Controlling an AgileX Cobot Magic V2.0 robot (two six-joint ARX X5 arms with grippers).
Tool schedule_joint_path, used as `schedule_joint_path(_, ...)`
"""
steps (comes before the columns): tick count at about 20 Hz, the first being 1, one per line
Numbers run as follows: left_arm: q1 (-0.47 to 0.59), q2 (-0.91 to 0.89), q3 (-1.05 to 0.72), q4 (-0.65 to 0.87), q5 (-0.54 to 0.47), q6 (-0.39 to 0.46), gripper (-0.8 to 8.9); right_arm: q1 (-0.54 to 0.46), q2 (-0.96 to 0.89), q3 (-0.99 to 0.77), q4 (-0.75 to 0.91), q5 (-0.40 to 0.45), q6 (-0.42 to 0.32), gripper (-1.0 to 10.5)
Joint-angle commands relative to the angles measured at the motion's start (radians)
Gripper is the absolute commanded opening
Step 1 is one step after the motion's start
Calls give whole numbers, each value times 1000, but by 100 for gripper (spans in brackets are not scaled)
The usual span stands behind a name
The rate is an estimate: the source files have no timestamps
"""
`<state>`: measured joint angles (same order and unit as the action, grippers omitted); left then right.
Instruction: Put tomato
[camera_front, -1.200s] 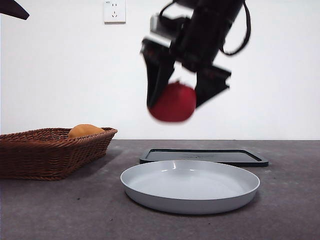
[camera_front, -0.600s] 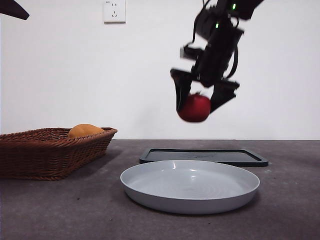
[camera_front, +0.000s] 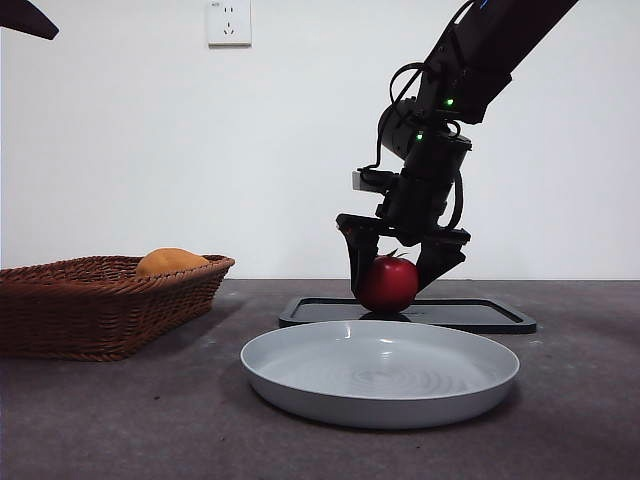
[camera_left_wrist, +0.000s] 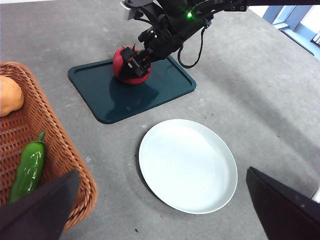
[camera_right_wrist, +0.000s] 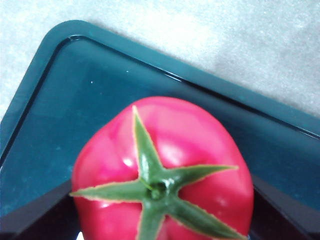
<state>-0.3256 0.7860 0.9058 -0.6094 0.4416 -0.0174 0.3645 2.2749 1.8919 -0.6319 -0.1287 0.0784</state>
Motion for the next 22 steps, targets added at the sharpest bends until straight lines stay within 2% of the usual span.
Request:
schedule_joint_path(1, -4, 4, 13, 5, -3, -5, 630, 5, 46, 23, 3, 2, -10, 378)
schedule_joint_path(2, -4, 4, 13, 5, -3, -5, 630, 4, 46, 23, 0, 3, -9, 432)
schedule_joint_path(5, -4, 4, 13, 5, -3, -5, 630, 4, 45, 78, -54, 31, -8, 723)
schedule_joint_path(6, -4, 4, 13, 5, -3, -5, 630, 3, 45, 130, -100, 40, -9, 741)
schedule_joint_path(13, -4, 4, 13, 5, -3, -5, 630, 0, 19, 532, -494, 45, -10, 738)
schedule_joint_path(19, -4, 4, 13, 5, -3, -5, 630, -24, -106, 560, -775, 107, -11, 737)
schedule_joint_path(22, -4, 4, 13, 6, -3, -5, 630, -55, -201, 491, -787, 98, -11, 737)
